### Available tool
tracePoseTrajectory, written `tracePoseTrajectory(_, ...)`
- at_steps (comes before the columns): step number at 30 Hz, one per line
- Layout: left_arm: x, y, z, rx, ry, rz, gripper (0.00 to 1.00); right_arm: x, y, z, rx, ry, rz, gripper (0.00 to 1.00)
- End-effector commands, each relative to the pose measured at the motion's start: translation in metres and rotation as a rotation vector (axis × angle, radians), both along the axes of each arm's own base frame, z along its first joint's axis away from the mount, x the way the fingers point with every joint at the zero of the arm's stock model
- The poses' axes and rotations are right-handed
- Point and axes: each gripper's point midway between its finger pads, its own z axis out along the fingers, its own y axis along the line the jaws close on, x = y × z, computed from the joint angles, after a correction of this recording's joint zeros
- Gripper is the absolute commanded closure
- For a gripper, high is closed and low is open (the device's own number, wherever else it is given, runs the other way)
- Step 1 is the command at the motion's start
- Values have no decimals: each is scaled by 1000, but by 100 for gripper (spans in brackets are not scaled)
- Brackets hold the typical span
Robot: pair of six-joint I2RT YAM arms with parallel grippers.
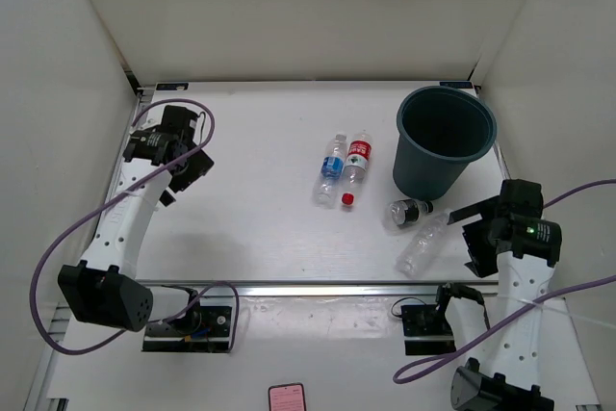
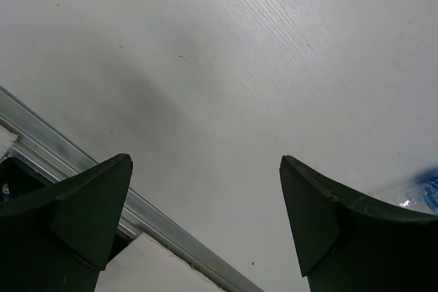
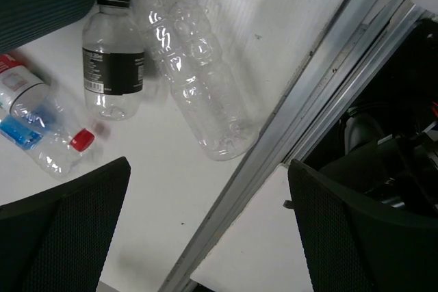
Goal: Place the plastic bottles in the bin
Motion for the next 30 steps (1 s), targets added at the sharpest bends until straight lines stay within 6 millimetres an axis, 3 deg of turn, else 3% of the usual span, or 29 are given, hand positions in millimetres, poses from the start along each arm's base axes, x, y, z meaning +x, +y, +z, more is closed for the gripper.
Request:
tracePoseTrajectory(1,4,1,-2,21,3,-23,0,-7,-2,-7,-12,38,1,0)
tracePoseTrajectory(9,-7,17,2,125,0,-25,0,-20,0,-44,18,173,-20,0)
tracePoseTrajectory(18,-14,8,-10,151,53,-80,0,25,1,-93,57,83,50,0)
tracePoseTrajectory(20,-10,2,-13,164,65,-105,0,24,2,-108,70,117,41,0)
tracePoseTrajectory(25,-11,-2,-12,195,81,-126,0,53,3,-107,83,21,82,0)
tracePoseTrajectory(30,-14,-4,-20,203,110,-137,0,65,2,-97,80,-30,89,0)
